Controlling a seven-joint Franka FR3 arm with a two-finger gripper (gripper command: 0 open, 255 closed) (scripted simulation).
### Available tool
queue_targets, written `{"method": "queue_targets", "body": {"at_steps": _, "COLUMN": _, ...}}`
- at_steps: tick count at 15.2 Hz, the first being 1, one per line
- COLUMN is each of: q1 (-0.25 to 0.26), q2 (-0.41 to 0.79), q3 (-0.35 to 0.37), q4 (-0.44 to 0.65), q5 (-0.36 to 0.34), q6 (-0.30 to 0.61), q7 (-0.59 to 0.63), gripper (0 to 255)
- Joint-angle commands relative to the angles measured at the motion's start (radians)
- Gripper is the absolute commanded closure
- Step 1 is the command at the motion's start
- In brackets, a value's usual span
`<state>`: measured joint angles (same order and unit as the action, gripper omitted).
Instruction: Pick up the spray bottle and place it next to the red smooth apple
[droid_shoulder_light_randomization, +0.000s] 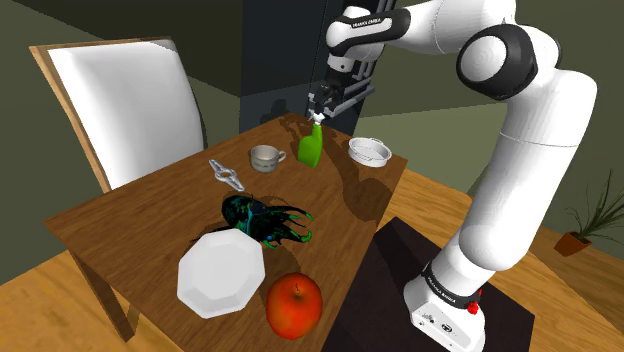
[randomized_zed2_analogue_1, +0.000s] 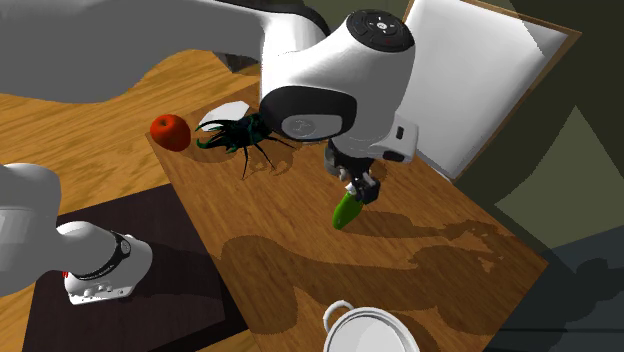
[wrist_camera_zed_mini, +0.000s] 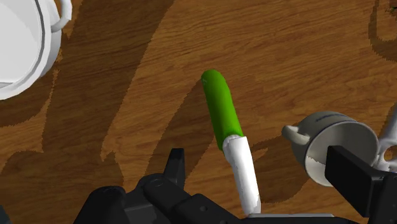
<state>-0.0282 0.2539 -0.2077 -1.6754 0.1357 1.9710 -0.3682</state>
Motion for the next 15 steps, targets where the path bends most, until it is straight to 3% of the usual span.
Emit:
{"method": "queue_targets", "body": {"at_steps": 1, "q1": -0.005, "q2": 0.026, "q3": 0.000, "q4": 0.007, "q5": 0.008, "q6": 0.019, "q7": -0.009, "gripper": 0}}
{"method": "queue_targets", "body": {"at_steps": 7, "q1": -0.004, "q2": 0.049, "q3": 0.004, "q4": -0.035, "q5": 0.017, "q6": 0.084, "q7": -0.015, "gripper": 0}}
{"method": "queue_targets", "body": {"at_steps": 15, "q1": -0.004, "q2": 0.050, "q3": 0.004, "q4": -0.035, "q5": 0.017, "q6": 0.084, "q7": -0.015, "gripper": 0}}
